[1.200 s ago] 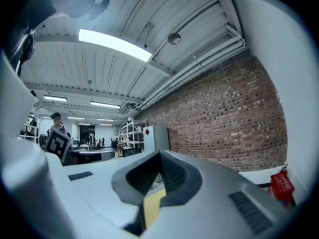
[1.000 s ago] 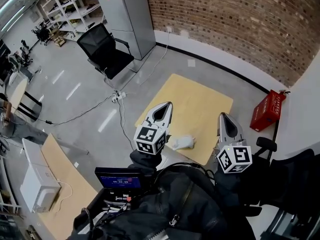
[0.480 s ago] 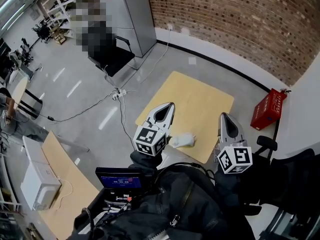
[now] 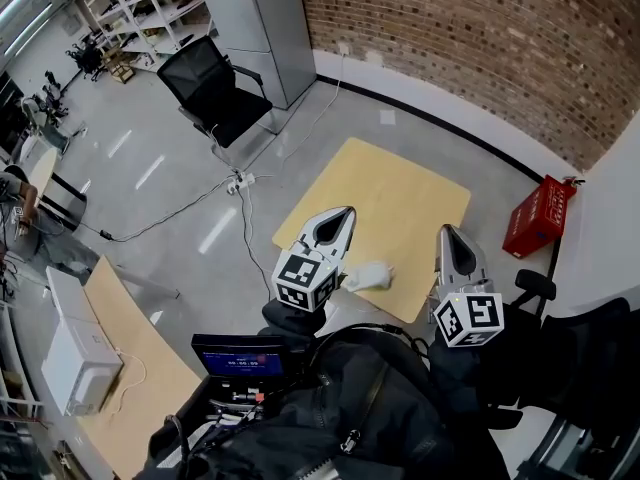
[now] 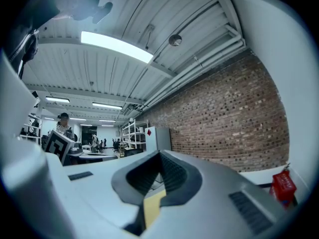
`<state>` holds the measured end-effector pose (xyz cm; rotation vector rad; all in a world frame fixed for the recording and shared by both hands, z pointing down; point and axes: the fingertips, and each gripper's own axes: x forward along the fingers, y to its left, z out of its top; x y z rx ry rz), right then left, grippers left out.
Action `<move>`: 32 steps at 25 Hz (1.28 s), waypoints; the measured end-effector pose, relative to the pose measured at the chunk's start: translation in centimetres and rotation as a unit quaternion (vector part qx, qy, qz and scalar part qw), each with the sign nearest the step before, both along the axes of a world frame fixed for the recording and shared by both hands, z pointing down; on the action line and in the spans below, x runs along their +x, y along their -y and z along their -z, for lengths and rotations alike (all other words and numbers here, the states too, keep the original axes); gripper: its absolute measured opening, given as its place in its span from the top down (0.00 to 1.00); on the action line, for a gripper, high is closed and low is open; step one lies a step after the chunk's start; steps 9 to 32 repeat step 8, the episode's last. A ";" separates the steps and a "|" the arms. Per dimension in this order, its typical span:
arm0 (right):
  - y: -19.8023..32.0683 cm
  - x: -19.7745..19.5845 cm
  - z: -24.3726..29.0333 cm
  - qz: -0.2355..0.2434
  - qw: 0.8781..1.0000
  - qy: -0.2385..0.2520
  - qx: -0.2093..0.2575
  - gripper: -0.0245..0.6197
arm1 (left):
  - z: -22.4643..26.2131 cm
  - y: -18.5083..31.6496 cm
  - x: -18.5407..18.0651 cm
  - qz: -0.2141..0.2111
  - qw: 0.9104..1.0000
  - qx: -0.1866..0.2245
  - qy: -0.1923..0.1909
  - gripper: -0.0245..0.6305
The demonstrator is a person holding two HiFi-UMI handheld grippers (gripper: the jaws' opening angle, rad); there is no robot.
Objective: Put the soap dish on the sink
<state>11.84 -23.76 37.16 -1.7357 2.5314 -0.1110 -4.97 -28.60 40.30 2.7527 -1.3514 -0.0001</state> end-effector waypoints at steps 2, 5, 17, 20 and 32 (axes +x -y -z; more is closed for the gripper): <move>-0.1 0.0 -0.2 0.000 1.000 -0.001 -0.001 0.95 | 0.0 -0.1 0.0 0.000 1.000 0.001 0.000 0.96; -0.1 0.0 -0.3 -0.001 1.000 -0.002 -0.003 0.95 | 0.0 -0.1 0.0 0.000 1.000 0.001 -0.001 0.96; -0.1 0.1 -0.4 0.000 1.000 -0.001 -0.004 0.95 | -0.2 0.0 0.0 0.002 1.000 -0.002 -0.002 0.96; -0.1 0.1 -0.4 0.000 1.000 -0.001 -0.004 0.95 | -0.2 0.0 0.0 0.002 1.000 -0.002 -0.002 0.96; -0.1 0.1 -0.4 0.000 1.000 -0.001 -0.004 0.95 | -0.2 0.0 0.0 0.002 1.000 -0.002 -0.002 0.96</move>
